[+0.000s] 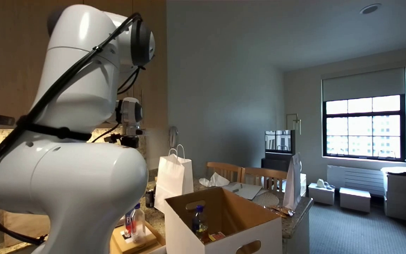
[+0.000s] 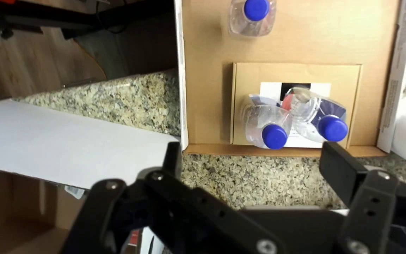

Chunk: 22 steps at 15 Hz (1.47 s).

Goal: Put the water bottles on the counter in the box

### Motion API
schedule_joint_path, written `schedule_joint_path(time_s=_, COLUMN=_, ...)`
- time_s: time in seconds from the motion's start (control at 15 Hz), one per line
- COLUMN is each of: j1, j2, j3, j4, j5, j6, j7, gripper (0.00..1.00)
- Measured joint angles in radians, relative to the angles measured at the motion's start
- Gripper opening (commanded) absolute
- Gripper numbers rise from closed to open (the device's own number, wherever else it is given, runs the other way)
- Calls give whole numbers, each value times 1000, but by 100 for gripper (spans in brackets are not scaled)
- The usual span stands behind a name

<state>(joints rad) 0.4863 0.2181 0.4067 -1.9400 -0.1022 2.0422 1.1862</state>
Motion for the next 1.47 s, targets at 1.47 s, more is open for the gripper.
schedule_joint_path(time_s=1.47, j1=60, j2=579, j3=-167, j4=462, j5=112, j6=26, j7=-357, gripper=100)
